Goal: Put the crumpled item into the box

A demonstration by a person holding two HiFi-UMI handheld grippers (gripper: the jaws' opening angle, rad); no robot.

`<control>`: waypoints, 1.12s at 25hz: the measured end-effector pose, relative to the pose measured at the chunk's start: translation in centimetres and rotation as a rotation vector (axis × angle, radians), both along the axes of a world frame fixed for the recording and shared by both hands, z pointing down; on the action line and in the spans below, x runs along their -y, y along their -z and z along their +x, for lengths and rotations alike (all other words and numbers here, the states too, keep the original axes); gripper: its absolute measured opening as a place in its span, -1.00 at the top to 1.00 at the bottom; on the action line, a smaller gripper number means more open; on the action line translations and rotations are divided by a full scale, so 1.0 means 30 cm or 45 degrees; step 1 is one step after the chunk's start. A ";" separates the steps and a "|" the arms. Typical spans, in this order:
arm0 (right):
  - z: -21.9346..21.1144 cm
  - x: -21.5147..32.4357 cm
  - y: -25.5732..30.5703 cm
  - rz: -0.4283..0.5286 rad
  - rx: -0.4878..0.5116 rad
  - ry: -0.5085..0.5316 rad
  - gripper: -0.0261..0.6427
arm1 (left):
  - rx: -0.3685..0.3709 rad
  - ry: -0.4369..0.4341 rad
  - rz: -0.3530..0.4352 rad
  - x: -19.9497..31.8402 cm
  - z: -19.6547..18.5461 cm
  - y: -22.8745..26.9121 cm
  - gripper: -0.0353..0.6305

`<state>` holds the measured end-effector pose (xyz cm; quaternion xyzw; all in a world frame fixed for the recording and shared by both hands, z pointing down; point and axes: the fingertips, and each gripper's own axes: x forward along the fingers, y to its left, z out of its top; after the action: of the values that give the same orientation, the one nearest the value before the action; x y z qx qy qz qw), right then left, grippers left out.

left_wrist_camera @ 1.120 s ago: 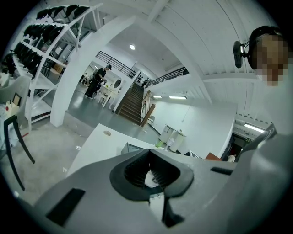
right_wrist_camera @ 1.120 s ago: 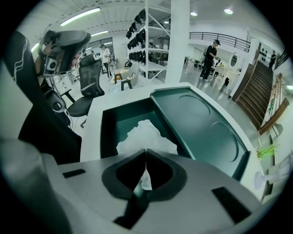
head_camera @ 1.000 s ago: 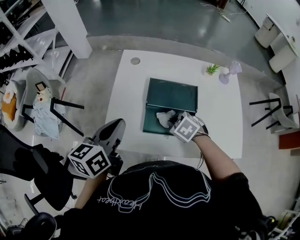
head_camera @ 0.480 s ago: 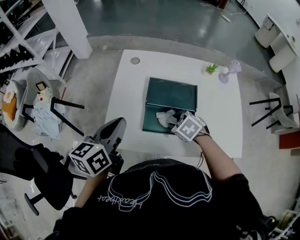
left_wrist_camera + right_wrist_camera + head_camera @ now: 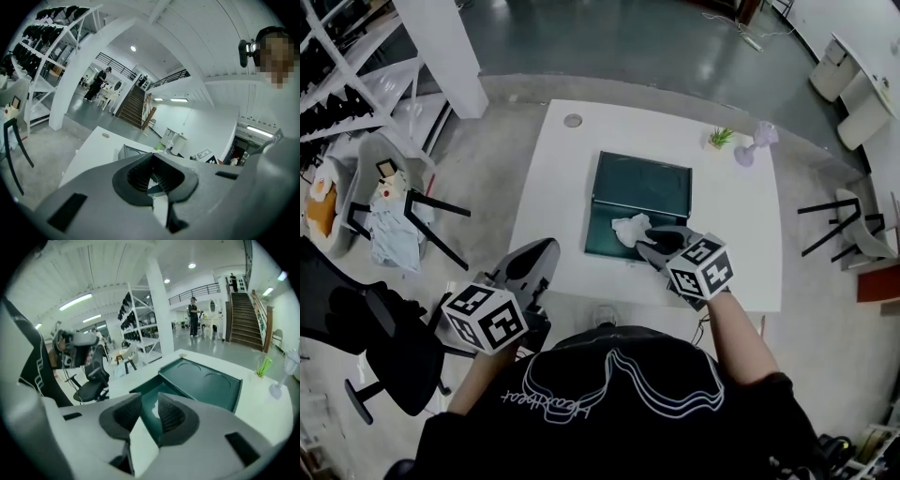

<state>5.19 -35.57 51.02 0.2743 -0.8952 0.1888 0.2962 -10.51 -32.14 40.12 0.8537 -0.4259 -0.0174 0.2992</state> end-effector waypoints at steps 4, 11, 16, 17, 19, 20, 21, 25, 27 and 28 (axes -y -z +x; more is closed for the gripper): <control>-0.027 -0.086 0.156 0.092 0.223 -0.057 0.91 | -0.017 -0.030 0.016 -0.057 0.026 0.029 0.88; -0.046 -0.269 0.332 0.111 0.578 -0.116 0.91 | -0.049 -0.107 0.045 -0.172 0.096 0.068 0.88; -0.057 -0.379 0.410 0.164 0.688 -0.120 0.91 | -0.069 -0.175 0.078 -0.262 0.144 0.091 0.88; -0.056 -0.399 0.426 0.183 0.703 -0.120 0.91 | -0.072 -0.185 0.081 -0.282 0.151 0.094 0.88; -0.057 -0.439 0.453 0.220 0.716 -0.111 0.91 | -0.076 -0.202 0.089 -0.320 0.161 0.100 0.88; -0.059 -0.458 0.463 0.236 0.715 -0.106 0.91 | -0.077 -0.210 0.094 -0.337 0.165 0.104 0.88; -0.061 -0.476 0.470 0.247 0.714 -0.103 0.91 | -0.078 -0.218 0.098 -0.354 0.168 0.107 0.88; -0.069 -0.545 0.480 0.257 0.729 -0.109 0.91 | -0.077 -0.248 0.116 -0.420 0.178 0.119 0.88; -0.070 -0.576 0.484 0.257 0.735 -0.115 0.91 | -0.075 -0.261 0.123 -0.450 0.183 0.127 0.88; -0.069 -0.590 0.487 0.260 0.737 -0.118 0.91 | -0.074 -0.267 0.127 -0.463 0.186 0.132 0.88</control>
<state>3.13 -17.88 36.41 0.2781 -0.9432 0.1817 -0.0092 -4.94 -18.25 36.17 0.9065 -0.3240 -0.0321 0.2689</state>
